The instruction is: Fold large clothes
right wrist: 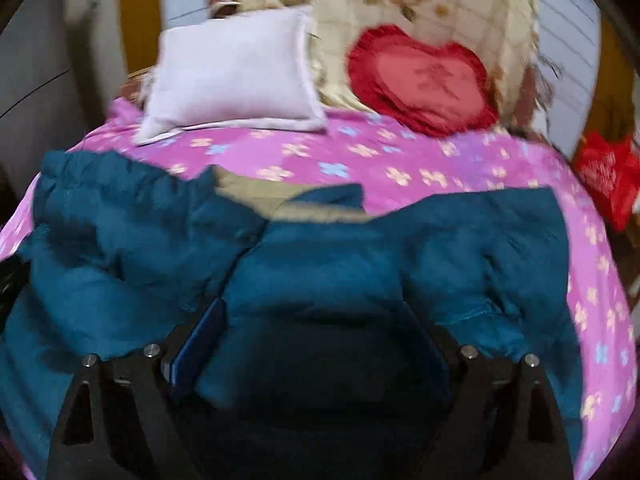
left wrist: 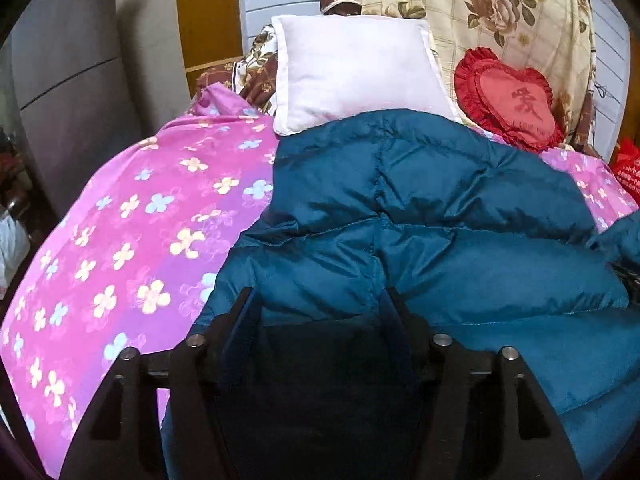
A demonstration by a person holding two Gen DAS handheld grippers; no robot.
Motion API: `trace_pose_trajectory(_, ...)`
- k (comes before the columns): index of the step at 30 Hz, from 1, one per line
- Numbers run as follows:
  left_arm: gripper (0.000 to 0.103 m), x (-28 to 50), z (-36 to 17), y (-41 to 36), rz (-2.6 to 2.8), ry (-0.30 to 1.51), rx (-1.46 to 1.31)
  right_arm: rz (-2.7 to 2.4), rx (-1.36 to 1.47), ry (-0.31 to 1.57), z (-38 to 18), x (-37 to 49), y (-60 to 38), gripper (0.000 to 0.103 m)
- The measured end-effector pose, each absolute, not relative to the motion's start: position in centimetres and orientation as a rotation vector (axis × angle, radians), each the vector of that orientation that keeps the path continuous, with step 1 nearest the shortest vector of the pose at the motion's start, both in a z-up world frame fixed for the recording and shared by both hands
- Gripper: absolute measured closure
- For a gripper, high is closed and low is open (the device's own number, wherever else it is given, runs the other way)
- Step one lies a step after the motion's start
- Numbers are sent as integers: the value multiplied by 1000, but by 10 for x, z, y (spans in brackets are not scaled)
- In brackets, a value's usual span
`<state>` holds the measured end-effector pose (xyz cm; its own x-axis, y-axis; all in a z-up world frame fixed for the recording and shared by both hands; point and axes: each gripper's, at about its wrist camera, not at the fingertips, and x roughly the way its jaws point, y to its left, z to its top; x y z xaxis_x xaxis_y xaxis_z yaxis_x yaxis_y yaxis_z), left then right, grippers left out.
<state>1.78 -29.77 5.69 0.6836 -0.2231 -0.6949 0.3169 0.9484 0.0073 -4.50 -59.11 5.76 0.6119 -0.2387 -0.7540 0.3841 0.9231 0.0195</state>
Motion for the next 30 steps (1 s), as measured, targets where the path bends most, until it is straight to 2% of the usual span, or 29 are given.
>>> trace_pose_trajectory(6,57,22,54,-293,-294,788,107,-431,212,867,46,-38,-597,13)
trace_pose_trajectory(12,57,16,54,-289,-301,791,109,-313,283,733,86,-66,-574,13)
trace_pose_trajectory(17,57,18,54,-288,-315,802,106,-142,260,754,103,-35,-529,13)
trace_pose_trajectory(21,57,21,53,-286,-331,806,100,-136,158,815,87,-1,-499,13)
trace_pose_trajectory(25,56,26,51,-285,-336,814,77,-178,189,889,52,21,-504,13)
trace_pose_trajectory(30,55,25,49,-285,-340,821,87,-170,226,876,58,9,-510,13)
